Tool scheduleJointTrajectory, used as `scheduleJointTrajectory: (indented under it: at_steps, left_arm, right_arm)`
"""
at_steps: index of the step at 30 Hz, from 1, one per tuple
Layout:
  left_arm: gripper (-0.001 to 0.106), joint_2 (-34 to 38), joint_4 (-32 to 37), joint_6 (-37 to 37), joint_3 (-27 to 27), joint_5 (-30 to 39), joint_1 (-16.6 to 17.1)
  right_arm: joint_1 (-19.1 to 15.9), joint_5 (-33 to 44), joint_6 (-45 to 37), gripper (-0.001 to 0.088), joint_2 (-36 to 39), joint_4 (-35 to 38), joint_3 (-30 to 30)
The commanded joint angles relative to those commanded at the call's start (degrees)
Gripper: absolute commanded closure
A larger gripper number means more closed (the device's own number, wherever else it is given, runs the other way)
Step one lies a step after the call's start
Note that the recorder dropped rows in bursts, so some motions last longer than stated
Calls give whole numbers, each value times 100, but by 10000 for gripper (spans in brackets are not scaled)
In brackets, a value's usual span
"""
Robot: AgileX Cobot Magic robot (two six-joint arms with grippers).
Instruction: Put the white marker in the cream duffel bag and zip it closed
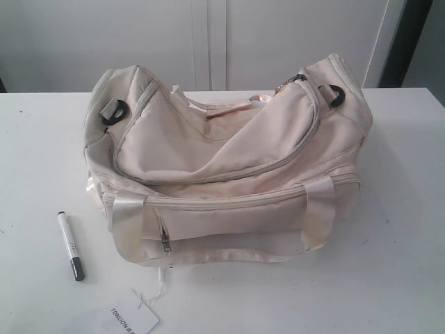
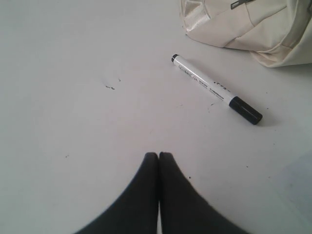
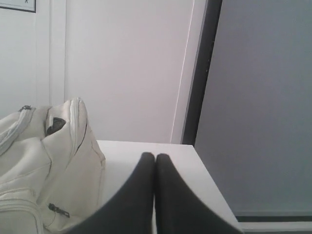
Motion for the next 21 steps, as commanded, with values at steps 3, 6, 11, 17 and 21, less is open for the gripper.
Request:
scheduleJointTrajectory:
  at_steps: [3,6,11,17,21]
  left_arm:
    - [1053,0,0,0,0,0,0]
    - [1053,0,0,0,0,0,0]
    - [1053,0,0,0,0,0,0]
    - [1053,0,0,0,0,0,0]
    - [1053,0,0,0,0,0,0]
  right_arm:
    - [0,352,0,868,329,88,-319]
    - [0,529,0,868,723,150,-570]
    - [0,518,-11,868,1208,284,-873]
    - [0,577,-23,868,1774,293,-1160]
    - [0,738,-23,868,2217,293,-1354]
